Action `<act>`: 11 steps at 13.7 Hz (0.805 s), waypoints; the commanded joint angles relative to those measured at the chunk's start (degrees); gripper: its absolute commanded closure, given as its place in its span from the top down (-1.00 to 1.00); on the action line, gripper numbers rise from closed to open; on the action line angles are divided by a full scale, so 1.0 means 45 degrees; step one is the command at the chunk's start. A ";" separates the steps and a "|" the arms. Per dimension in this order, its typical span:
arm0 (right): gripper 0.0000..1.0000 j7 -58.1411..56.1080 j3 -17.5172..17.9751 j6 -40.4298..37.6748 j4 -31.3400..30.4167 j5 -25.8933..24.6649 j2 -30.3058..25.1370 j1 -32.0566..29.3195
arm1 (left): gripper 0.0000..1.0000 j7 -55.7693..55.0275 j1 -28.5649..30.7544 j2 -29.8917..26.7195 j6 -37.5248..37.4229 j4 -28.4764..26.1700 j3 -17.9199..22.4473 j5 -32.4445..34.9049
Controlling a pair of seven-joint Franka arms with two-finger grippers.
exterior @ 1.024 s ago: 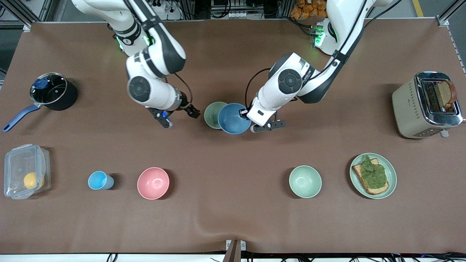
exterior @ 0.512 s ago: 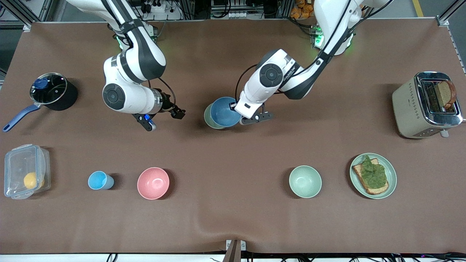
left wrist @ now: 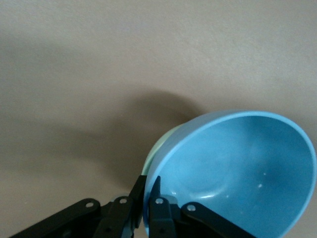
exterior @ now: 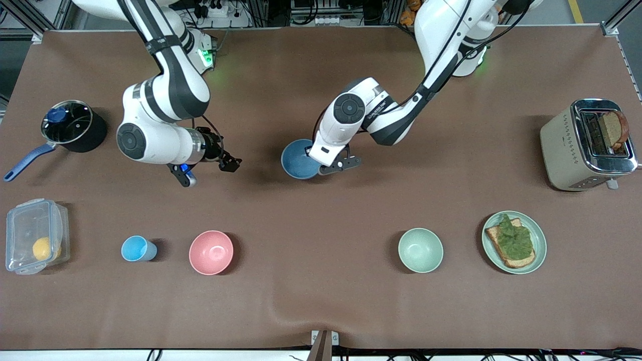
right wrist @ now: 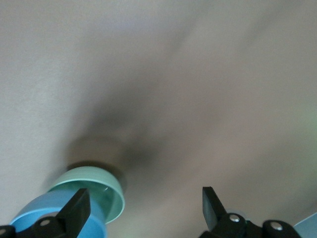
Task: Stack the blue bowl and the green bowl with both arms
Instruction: 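Lower the blue bowl into the green bowl with the left gripper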
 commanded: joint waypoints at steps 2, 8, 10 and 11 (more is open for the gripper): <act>1.00 -0.0078 0.0142 0.0067 -0.0120 0.0570 0.0111 -0.0235 | -1.00 -0.0748 -0.0597 0.0409 -0.0024 0.0484 0.0132 0.0353; 1.00 -0.0078 0.0141 0.0477 -0.0413 0.0687 0.0424 -0.0449 | 1.00 -0.0749 -0.0578 0.0391 -0.0140 0.0602 0.0151 0.0744; 1.00 -0.0097 0.0141 0.0477 -0.0394 0.0687 0.0405 -0.0489 | 1.00 -0.0671 -0.0364 -0.0076 -0.0257 0.0660 0.0422 0.0880; 1.00 -0.0097 0.0141 0.0477 -0.0394 0.0687 0.0385 -0.0489 | 1.00 -0.0593 -0.0285 -0.0369 -0.0490 0.0757 0.0540 0.0920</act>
